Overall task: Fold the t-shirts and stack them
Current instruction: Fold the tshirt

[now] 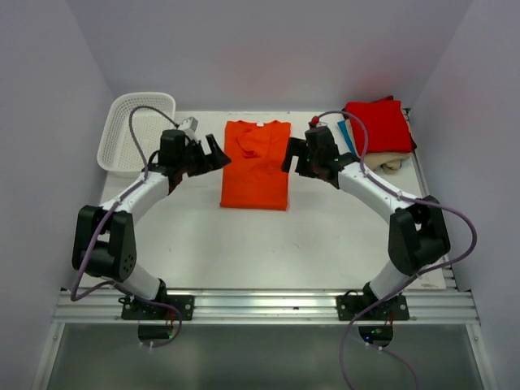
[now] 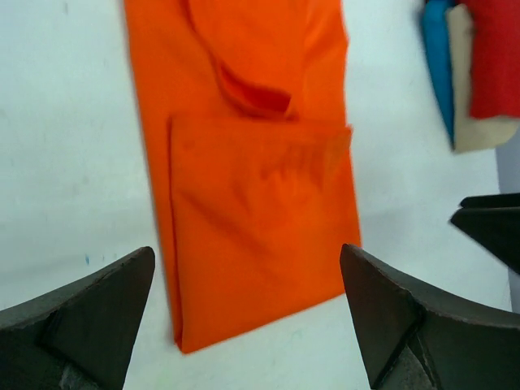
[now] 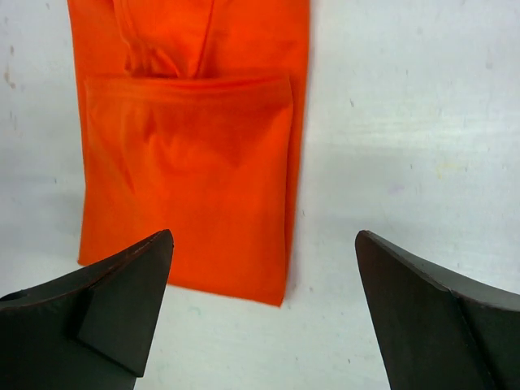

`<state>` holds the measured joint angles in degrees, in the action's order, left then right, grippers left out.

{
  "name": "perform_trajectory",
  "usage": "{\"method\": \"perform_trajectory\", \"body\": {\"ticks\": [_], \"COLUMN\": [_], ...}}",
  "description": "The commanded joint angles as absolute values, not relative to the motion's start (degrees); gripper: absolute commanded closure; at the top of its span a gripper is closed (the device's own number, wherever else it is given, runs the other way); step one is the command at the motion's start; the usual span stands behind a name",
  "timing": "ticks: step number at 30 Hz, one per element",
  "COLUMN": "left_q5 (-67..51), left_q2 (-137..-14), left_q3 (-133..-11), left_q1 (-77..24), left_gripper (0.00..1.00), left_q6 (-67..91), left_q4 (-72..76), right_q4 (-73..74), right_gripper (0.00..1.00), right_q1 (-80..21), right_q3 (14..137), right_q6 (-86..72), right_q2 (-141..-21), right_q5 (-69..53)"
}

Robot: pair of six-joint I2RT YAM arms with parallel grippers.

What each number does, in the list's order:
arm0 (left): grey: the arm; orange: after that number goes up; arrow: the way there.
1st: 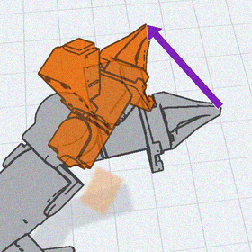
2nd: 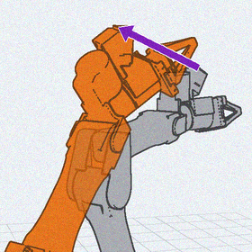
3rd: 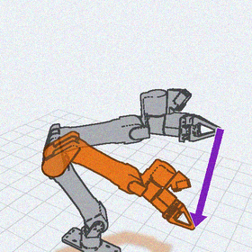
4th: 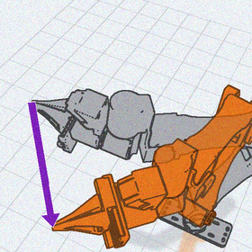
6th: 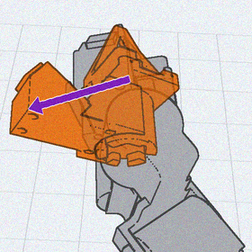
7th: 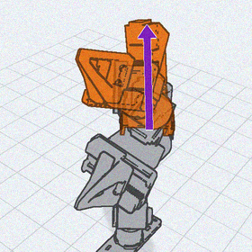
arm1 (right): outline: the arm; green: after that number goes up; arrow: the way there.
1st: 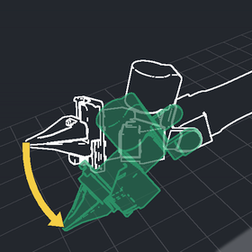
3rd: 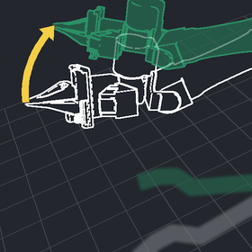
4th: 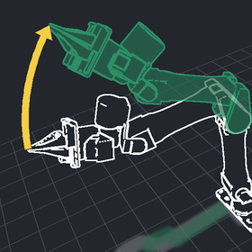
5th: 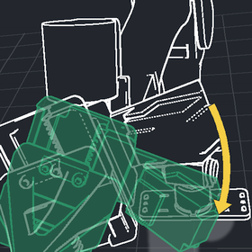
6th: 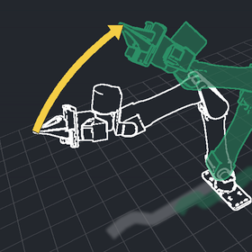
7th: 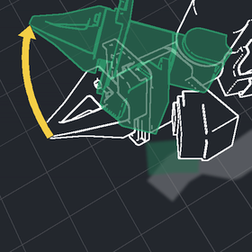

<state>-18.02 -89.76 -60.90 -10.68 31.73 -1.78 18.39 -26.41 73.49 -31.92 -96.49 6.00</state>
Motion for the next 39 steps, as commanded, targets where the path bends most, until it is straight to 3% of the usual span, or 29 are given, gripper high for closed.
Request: {"method": "perform_trajectory", "body": {"ticks": [1, 11, 16, 24, 39], "left_q5": [-20.9, -30.0, -35.3, -35.1, -34.5], "left_q2": [-87.9, -90.6, -94.6, -100.9, -104.1], "left_q3": [-52.3, -43.0, -43.1, -44.4, -40.5], "left_q1": [-10.8, -10.4, -9.0, -8.1, -8.0], "left_gripper": [0.00, 0.00, 0.00, 0.04, 0.22], "left_q6": [29.3, 31.1, 32.2, 32.2, 33.3], "left_q4": [-3.8, 4.4, 6.2, 4.0, 6.6], "right_q4": [14.5, 0.4, -6.7, -8.5, -6.8], "right_gripper": [0.01, 0.11, 0.16, 0.22, 0.35], "right_q1": [-26.5, -26.5, -26.5, -26.4, -26.4], "right_q3": [65.8, 50.6, 48.6, 48.1, 43.9], "right_q6": [-32.2, -41.5, -46.7, -48.0, -47.1], "right_q2": [-91.7, -90.9, -93.7, -96.7, -96.8], "right_q5": [2.6, -12.3, -16.7, -15.7, -10.4]}}
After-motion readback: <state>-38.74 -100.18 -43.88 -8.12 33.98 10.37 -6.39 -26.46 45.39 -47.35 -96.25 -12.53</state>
